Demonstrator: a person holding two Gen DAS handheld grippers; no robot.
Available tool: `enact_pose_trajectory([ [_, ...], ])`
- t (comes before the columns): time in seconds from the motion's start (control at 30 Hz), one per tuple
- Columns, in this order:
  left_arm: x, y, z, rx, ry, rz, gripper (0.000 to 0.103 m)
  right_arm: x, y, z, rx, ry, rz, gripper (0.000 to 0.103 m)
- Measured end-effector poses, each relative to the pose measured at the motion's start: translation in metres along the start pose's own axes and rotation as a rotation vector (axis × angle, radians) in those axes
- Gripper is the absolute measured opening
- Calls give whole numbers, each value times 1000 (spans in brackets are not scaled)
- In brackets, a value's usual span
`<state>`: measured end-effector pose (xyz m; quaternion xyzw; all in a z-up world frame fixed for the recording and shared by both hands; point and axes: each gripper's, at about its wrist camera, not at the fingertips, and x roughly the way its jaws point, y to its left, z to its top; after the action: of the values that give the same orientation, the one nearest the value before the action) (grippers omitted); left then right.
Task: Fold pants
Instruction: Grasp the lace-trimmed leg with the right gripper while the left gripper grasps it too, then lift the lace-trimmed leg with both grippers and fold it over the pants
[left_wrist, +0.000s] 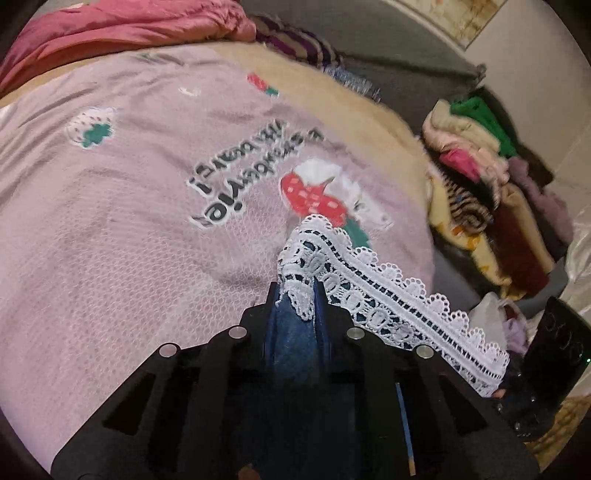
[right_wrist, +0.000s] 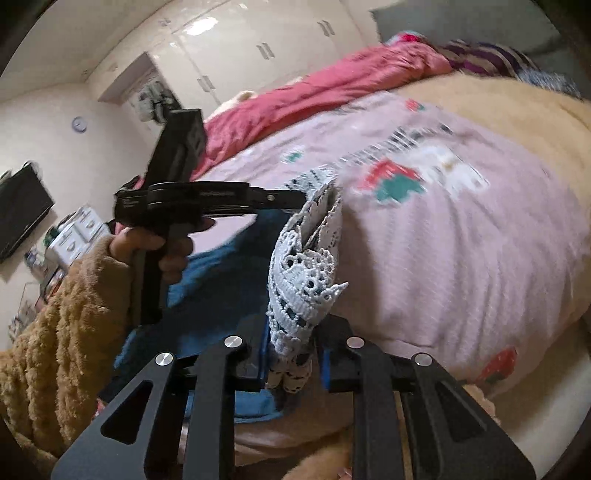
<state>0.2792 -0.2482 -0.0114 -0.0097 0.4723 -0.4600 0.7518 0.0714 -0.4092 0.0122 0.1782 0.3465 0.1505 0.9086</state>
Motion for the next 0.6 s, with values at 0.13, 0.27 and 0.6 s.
enact_pose_trajectory([
  [0.13,-41,10,-11,-45,-73,-35,11,-3,33,6,-81,-13,43,19],
  [0.27,-84,24,-32,-72,-124,-22,11,1,73,6,-170,-1,96,19],
  [0.6,-154,86,-106,-449,-208,-27,51,64,150,-39,-393,192,165,19],
])
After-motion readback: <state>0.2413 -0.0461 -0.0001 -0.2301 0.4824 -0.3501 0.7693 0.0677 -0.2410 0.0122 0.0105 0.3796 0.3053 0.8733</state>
